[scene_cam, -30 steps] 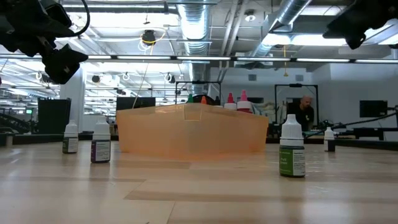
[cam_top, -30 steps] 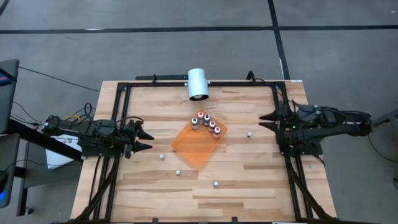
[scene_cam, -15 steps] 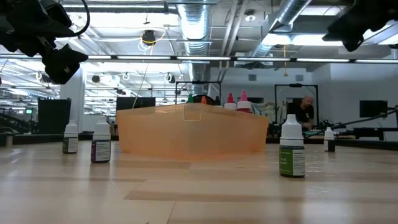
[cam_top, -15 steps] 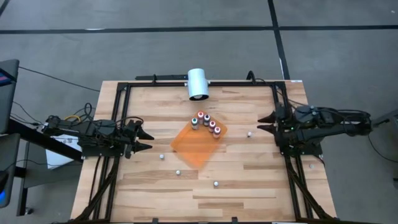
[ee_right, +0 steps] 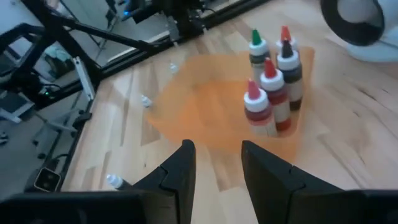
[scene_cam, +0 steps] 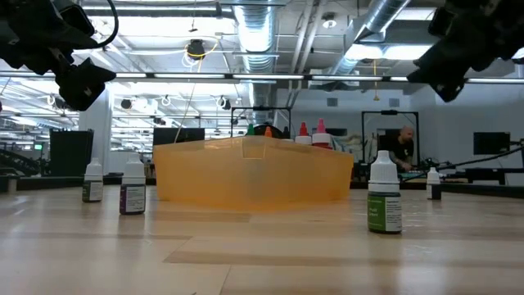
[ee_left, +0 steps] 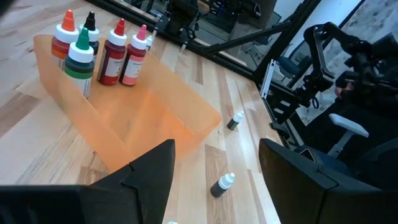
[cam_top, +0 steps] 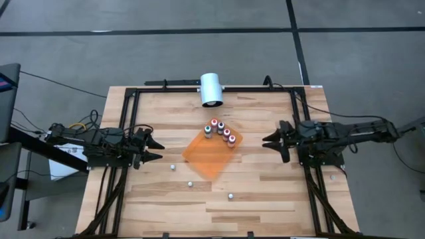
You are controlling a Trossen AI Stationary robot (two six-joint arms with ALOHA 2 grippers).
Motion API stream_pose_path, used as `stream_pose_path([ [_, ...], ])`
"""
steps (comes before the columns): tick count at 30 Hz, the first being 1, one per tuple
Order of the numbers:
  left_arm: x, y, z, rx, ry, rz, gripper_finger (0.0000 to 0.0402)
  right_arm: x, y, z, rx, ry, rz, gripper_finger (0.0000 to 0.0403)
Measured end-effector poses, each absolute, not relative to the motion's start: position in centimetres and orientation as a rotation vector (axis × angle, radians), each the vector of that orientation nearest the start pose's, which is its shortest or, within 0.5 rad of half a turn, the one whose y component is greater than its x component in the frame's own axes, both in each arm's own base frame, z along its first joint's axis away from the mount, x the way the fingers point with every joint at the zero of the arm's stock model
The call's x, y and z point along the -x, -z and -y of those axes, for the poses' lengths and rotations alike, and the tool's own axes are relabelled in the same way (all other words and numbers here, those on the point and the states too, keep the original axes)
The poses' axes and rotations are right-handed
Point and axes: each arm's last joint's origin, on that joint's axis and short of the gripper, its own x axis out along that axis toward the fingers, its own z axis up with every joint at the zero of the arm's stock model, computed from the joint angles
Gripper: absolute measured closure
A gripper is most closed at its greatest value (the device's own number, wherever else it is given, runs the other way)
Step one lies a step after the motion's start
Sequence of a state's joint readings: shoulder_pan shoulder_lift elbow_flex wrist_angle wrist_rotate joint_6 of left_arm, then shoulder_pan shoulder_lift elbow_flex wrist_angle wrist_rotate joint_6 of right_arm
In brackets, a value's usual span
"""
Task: Pick & Place food coloring
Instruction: Put the small brown food coloring bottle into the orange bin
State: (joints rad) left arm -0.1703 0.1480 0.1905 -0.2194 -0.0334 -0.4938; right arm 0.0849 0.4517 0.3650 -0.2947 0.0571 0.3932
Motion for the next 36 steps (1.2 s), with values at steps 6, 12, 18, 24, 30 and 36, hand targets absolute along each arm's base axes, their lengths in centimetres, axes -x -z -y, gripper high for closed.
stream_pose_path([
  [6,-9.5,-19.6,1.5,0.474,0.090,-0.206,0.0178,-10.9,-21.0,-0.5,-0.372,0.138,-0.403,0.0285],
  [12,-9.5,-19.6,1.5,0.475,0.090,-0.206,0.0178,-10.0,-20.3,-0.4,-0.535,0.222,-0.466,0.0285],
  [18,-9.5,-19.6,1.5,0.476,0.091,-0.206,0.0178,-9.6,-19.6,-0.5,-0.605,0.227,-0.547,0.0285],
  [24,-9.5,-19.6,1.5,0.476,0.090,-0.206,0.0178,-9.7,-20.0,-0.2,-0.615,0.252,-0.529,0.0285],
  [30,-9.5,-19.6,1.5,0.475,0.090,-0.206,0.0178,-10.2,-20.7,-0.1,-0.597,0.216,-0.560,0.0276],
  [36,-9.5,-19.6,1.5,0.475,0.090,-0.206,0.0178,-11.3,-21.6,-0.2,-0.536,0.204,-0.613,0.0249],
])
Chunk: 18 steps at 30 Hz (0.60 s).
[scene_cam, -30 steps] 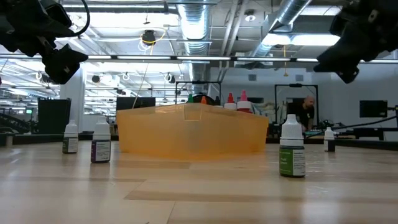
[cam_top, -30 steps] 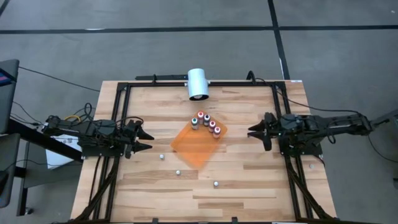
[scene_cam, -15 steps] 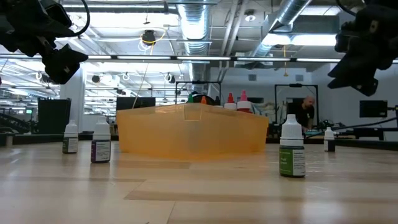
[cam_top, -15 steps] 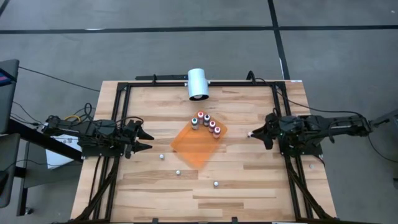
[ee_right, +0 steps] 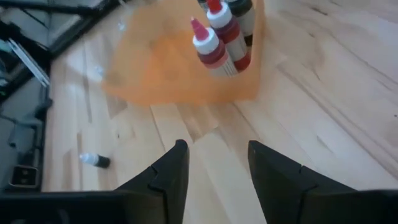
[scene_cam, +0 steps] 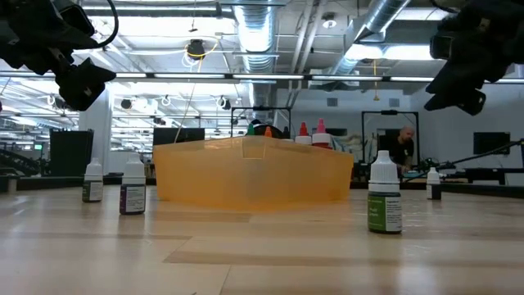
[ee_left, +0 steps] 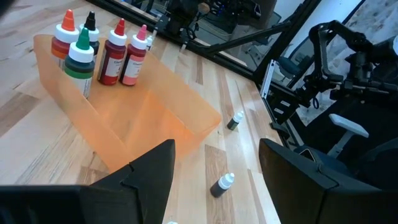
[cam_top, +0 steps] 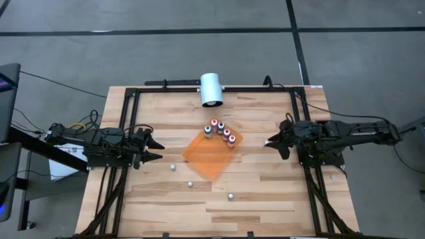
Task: Pick & Place food coloring
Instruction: Put the small brown food coloring bottle into the orange bin
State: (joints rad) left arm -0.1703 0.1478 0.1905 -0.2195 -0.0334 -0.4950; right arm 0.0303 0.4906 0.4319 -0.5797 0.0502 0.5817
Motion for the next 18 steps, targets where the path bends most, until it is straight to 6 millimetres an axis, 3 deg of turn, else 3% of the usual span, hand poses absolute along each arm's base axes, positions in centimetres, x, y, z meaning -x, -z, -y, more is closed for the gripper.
stream_pose_path([
  [9,-9.5,-19.6,1.5,0.474,0.090,-0.206,0.0178,-12.3,-21.2,0.0,-0.513,0.366,-0.906,0.0220],
  [18,-9.5,-19.6,1.5,0.474,0.090,-0.206,0.0178,-14.2,-20.5,0.9,-0.572,0.488,-1.026,0.0203],
])
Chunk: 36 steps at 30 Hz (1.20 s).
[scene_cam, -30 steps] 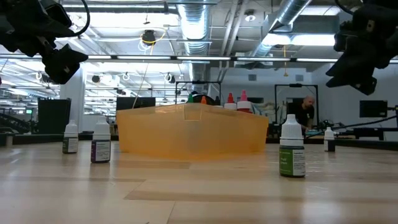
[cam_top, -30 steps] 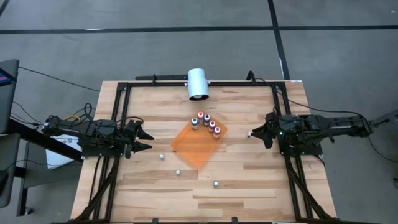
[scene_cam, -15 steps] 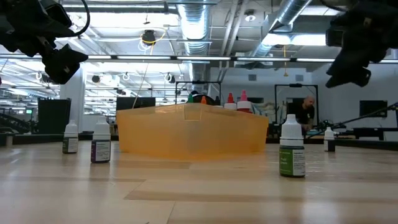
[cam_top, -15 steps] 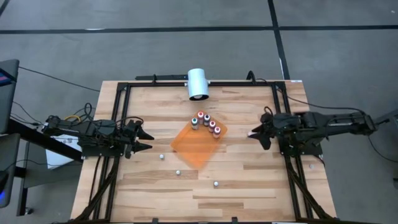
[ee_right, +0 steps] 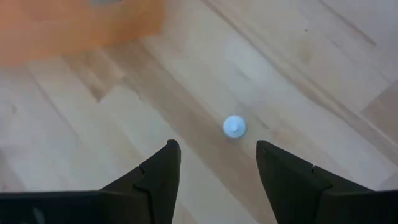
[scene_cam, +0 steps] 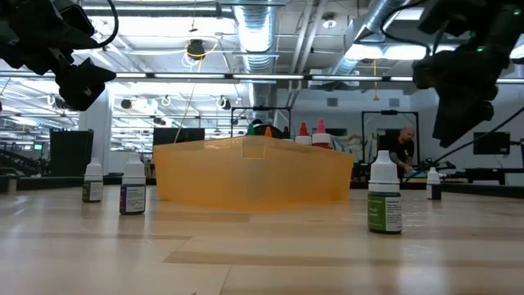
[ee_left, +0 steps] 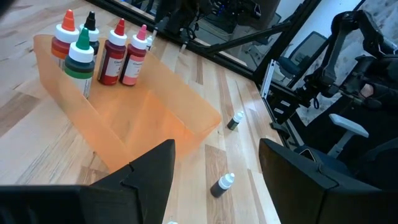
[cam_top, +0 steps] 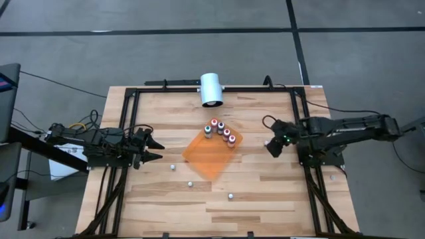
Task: Pick & Place food coloring
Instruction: Put the small brown food coloring bottle into the orange bin
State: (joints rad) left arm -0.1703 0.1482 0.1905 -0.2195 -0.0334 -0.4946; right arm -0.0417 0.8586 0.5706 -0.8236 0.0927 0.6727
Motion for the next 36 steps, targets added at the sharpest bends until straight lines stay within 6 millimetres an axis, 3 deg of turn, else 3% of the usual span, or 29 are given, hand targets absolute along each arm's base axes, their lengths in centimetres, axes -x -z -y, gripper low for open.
stream_pose_path([
  [14,-9.5,-19.6,1.5,0.475,0.090,-0.207,0.0178,-17.0,-19.0,2.8,-0.637,0.619,-1.219,0.0191],
  [25,-9.5,-19.6,1.5,0.475,0.090,-0.206,0.0178,-18.8,-17.3,3.1,-0.610,0.635,-1.328,0.0196],
  [36,-9.5,-19.6,1.5,0.476,0.090,-0.207,0.0178,-19.8,-15.7,3.2,-0.595,0.641,-1.379,0.0226],
])
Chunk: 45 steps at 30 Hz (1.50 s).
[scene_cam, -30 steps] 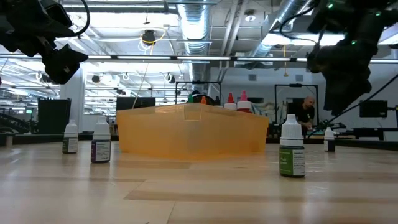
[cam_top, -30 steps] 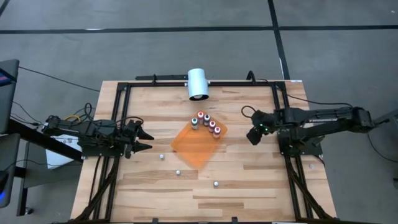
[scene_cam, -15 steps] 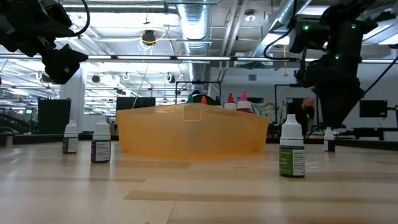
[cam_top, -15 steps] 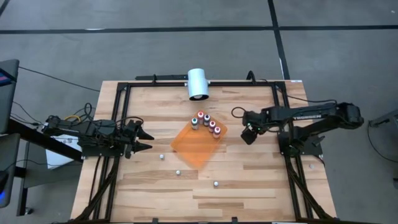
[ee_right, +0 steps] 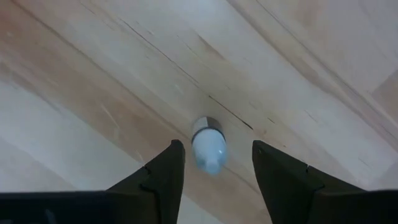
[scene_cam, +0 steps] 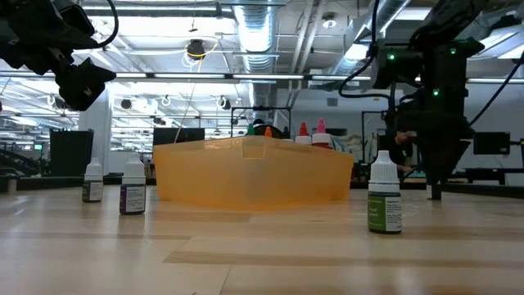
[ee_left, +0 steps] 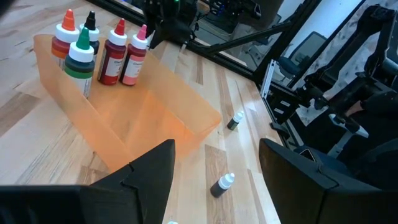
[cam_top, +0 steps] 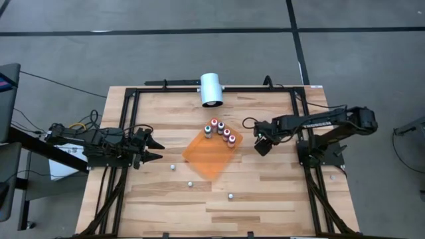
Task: Pick & Place food coloring
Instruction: Put the small brown food coloring bottle into the orange bin
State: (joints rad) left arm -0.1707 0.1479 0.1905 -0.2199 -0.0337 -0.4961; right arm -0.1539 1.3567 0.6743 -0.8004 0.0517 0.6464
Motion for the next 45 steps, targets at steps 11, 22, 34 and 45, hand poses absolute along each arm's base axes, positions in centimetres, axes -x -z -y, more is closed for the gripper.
stream_pose_path([
  [11,-9.50,-19.57,1.54,0.474,0.090,-0.207,0.0178,-20.07,-15.67,3.23,-0.594,0.632,-1.357,0.0266],
  [22,-9.51,-19.57,1.54,0.469,0.090,-0.206,0.0178,-20.07,-15.67,3.23,-0.594,0.632,-1.357,0.0308],
  [34,-9.50,-19.58,1.54,0.469,0.091,-0.206,0.0178,-20.08,-15.68,3.24,-0.593,0.633,-1.356,0.0343],
  [45,-9.51,-19.57,1.54,0.469,0.090,-0.206,0.0178,-20.08,-15.69,3.22,-0.596,0.630,-1.357,0.0346],
])
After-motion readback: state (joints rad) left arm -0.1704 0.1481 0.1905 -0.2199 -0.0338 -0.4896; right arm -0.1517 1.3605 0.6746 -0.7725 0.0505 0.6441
